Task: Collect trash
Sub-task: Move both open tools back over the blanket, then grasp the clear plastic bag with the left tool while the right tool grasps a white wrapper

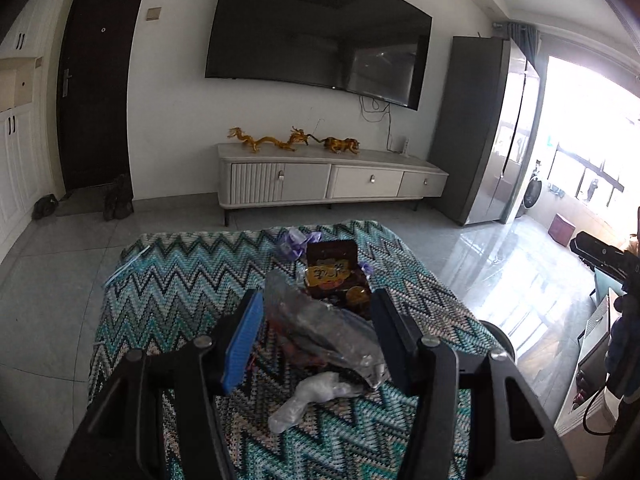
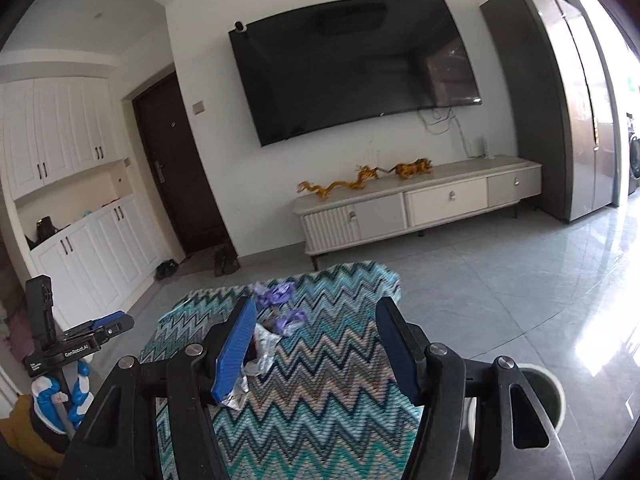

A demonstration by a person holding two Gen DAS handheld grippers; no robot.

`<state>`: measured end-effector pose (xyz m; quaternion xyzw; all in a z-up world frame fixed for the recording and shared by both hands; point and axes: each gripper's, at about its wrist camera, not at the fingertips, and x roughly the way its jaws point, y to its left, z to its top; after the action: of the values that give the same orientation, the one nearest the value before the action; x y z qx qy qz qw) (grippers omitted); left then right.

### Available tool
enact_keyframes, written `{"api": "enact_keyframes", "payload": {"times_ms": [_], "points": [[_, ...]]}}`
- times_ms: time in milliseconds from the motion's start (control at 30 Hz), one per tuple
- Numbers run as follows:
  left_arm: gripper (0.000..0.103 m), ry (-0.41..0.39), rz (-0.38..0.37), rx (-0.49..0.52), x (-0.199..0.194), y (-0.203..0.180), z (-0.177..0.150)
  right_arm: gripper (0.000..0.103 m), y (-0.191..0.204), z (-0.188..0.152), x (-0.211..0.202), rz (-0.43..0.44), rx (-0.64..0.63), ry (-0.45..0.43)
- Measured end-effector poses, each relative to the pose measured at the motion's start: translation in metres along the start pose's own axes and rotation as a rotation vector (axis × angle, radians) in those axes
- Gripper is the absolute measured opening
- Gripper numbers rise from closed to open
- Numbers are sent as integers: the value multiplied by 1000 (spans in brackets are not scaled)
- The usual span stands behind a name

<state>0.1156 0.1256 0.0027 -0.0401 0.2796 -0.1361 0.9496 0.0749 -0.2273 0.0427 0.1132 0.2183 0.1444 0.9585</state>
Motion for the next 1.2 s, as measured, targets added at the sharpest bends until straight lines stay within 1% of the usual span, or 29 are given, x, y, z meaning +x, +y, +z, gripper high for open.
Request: {"api": "enact_keyframes", "payload": {"times_ms": [133,233,333,433,633,767,900,1067,1133,1200], "points": [[54,66,-3,14,17,9,-22,60,12,-13,32,56,2,86],[54,124,-37,43,30,9,-38,60,22,-26,56,102,3,157],[54,175,-52,80,43,8,-57,60,30,-41,83,149,12,235],[54,221,-75,99,56,5,-68,60,37,-60,112,190,17,317],[54,294,-93,94,87,11,-86,60,55,-98,161,264,18,468],[53,320,-96,90,97,12,-95,60,68,-118,191,294,-3,552],[49,327,-112,92,101,10,-99,60,76,-127,209,321,1,588],[41,350,-134,89,109,8,-102,58,81,-132,231,321,-6,601],[35,358,-138,92,110,6,-105,55,81,-134,238,319,-5,608],[26,361,-139,89,110,5,-107,51,81,-137,242,331,2,614]]}}
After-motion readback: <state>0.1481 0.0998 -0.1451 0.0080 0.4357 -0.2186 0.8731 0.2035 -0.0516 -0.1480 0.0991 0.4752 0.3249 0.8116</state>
